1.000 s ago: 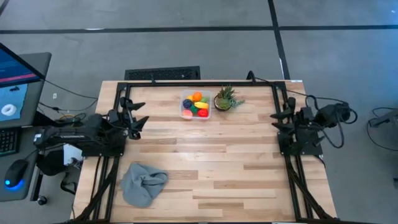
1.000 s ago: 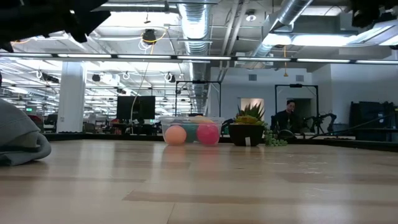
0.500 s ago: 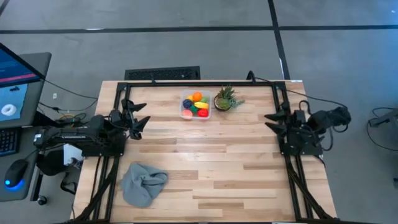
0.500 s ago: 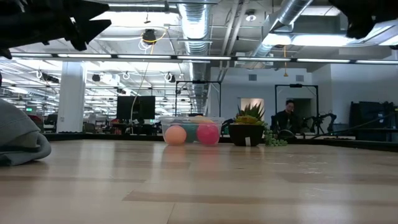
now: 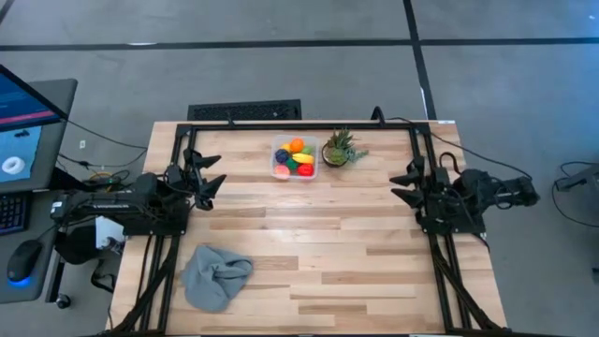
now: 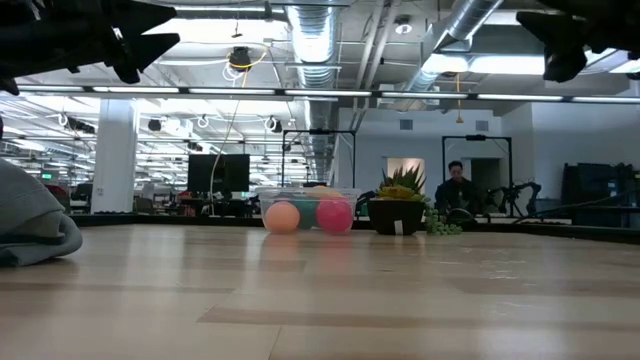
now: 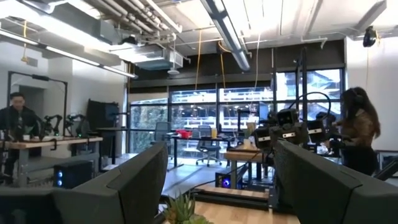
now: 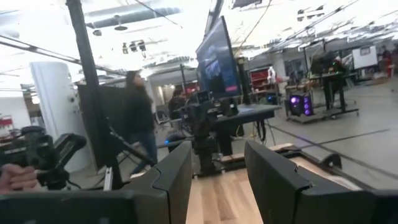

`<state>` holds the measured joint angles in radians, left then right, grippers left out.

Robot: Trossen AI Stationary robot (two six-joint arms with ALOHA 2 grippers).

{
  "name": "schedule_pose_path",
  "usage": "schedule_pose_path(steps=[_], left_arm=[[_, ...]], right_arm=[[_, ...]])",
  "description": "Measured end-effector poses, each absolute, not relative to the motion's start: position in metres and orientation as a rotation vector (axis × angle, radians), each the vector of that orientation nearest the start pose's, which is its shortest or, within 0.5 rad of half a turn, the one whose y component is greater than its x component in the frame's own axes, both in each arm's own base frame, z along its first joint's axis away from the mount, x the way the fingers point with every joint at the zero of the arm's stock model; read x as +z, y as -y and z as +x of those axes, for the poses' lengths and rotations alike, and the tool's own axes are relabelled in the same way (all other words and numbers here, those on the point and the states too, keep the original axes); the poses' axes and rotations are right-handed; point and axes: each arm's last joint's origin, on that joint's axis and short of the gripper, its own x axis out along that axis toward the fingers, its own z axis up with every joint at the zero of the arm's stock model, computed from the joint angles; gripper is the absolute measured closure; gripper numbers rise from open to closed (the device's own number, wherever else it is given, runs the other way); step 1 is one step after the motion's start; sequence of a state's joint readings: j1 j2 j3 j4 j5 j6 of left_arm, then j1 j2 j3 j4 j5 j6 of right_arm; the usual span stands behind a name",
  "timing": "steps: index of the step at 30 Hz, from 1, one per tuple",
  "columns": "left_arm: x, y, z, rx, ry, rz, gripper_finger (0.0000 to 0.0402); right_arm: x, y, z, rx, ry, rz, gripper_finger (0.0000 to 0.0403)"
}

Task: Pick and placing Produce into tupperware
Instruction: Return to Home Position

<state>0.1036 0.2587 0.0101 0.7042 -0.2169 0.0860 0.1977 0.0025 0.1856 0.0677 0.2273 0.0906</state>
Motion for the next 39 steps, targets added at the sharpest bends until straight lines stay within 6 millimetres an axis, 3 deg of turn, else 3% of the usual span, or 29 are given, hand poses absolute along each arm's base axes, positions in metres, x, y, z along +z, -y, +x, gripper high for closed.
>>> schedule_pose_path(steps=[6,15,23,31,39], left_arm=[[0.211,-0.017,0.102,0.333,0.438,0.055,0.0117],[0.2,-0.017,0.106,0.333,0.327,0.039,0.0117],[0.199,-0.018,0.107,0.331,0.316,0.026,0.0117],[0.198,-0.016,0.108,0.262,0.311,0.002,0.0117],[0.183,-0.016,0.111,0.241,0.158,-0.063,0.0117]], right_arm=[[0.225,-0.005,0.082,0.039,0.218,0.157,0.0232],[0.206,0.0,0.086,-0.027,0.068,0.186,0.0232],[0.18,0.001,0.096,-0.043,0.153,0.216,0.0232],[0.177,0.0,0.097,-0.043,0.132,0.214,0.0232],[0.167,-0.002,0.097,0.018,0.014,0.239,0.0232]])
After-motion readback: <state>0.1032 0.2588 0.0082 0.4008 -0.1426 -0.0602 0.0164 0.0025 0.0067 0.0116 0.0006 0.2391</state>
